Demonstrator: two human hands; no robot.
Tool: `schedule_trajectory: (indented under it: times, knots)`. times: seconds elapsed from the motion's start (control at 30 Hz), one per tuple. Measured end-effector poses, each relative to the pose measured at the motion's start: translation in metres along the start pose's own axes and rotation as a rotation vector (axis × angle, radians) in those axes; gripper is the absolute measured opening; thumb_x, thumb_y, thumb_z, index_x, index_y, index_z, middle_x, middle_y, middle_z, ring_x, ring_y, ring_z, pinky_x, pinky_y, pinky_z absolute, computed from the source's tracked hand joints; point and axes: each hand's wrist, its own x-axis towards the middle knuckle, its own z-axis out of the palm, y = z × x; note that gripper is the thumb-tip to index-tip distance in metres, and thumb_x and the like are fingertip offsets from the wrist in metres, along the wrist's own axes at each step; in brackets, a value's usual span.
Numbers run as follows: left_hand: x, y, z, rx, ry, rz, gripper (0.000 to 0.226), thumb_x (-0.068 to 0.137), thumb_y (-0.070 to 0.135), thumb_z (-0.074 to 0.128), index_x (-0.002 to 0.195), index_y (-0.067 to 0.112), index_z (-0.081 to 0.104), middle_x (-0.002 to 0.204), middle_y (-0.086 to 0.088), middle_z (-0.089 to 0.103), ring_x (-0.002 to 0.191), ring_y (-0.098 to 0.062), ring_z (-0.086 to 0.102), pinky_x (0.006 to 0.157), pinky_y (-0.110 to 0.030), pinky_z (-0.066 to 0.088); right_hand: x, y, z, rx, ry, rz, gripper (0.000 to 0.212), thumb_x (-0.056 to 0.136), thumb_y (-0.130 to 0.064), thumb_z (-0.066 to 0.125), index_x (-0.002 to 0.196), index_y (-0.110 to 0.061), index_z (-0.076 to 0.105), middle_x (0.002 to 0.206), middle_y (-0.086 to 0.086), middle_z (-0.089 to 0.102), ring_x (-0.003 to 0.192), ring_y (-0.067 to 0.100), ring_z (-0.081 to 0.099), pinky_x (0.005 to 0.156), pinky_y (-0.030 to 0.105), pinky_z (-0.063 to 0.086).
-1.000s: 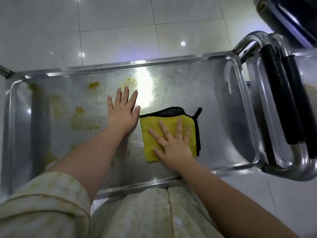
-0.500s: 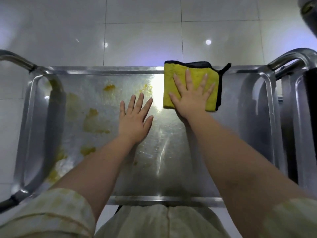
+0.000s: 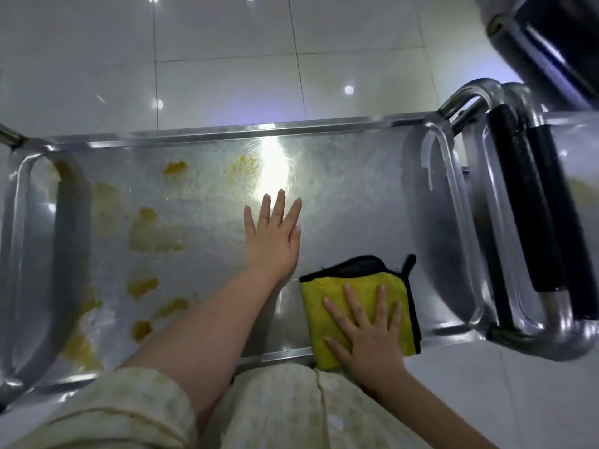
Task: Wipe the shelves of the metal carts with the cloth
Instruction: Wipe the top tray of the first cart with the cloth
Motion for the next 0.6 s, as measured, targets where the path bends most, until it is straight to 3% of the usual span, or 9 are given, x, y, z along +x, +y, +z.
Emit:
schedule_trajectory:
  times: [0.07,0.2,0.37,0.47,0.6]
  knots:
    - [-0.001,0.0,0.006,0.015,0.015,-0.017,0.054,0.1,0.043,0.005,0.154,0.037,-0.003,0.163,0.002,-0.005,0.149,-0.025,-0.009,0.117,-0.054,-0.011,0.026,0.007,-0.015,0.022,0.026,0.027,0.063,0.092,-0.073,0.016,0.151,-0.05,0.011,0.163,-0.005,0.013,0.144,0.053,-0.002,0.105,0.075,0.011]
    - [-0.002,-0.002,0.012,0.015,0.056,-0.029,0.054,0.101,0.044,0.01,0.154,0.039,0.003,0.163,0.003,0.001,0.15,-0.024,-0.005,0.118,-0.053,-0.009,0.149,0.041,-0.072,0.077,0.127,0.129,0.064,0.085,-0.077,0.004,0.142,-0.059,-0.018,0.16,-0.012,-0.016,0.142,0.048,-0.02,0.108,0.071,-0.009]
    - [-0.002,0.0,0.013,0.001,0.092,-0.019,0.053,0.102,0.043,0.017,0.154,0.038,0.011,0.163,0.002,0.008,0.15,-0.026,0.002,0.118,-0.055,-0.001,0.266,0.075,-0.132,0.134,0.125,0.206,0.067,0.088,-0.077,0.013,0.148,-0.054,-0.007,0.163,-0.011,-0.013,0.142,0.047,-0.02,0.107,0.07,-0.013]
    - [-0.001,0.001,0.014,-0.003,0.079,-0.026,0.053,0.101,0.044,0.017,0.154,0.039,0.01,0.163,0.002,0.007,0.15,-0.025,0.002,0.118,-0.053,-0.004,0.238,0.075,-0.116,0.087,0.14,0.178,0.068,0.087,-0.077,0.013,0.148,-0.053,-0.007,0.163,-0.009,-0.013,0.142,0.048,-0.019,0.107,0.071,-0.012]
    - [-0.001,0.001,0.012,-0.011,0.083,-0.024,0.053,0.101,0.044,0.018,0.154,0.039,0.012,0.163,0.001,0.011,0.15,-0.027,0.005,0.118,-0.053,-0.003,0.106,0.072,-0.048,0.061,0.152,0.029,0.07,0.088,-0.074,0.02,0.151,-0.05,0.0,0.164,-0.006,-0.004,0.143,0.051,-0.013,0.106,0.075,-0.005]
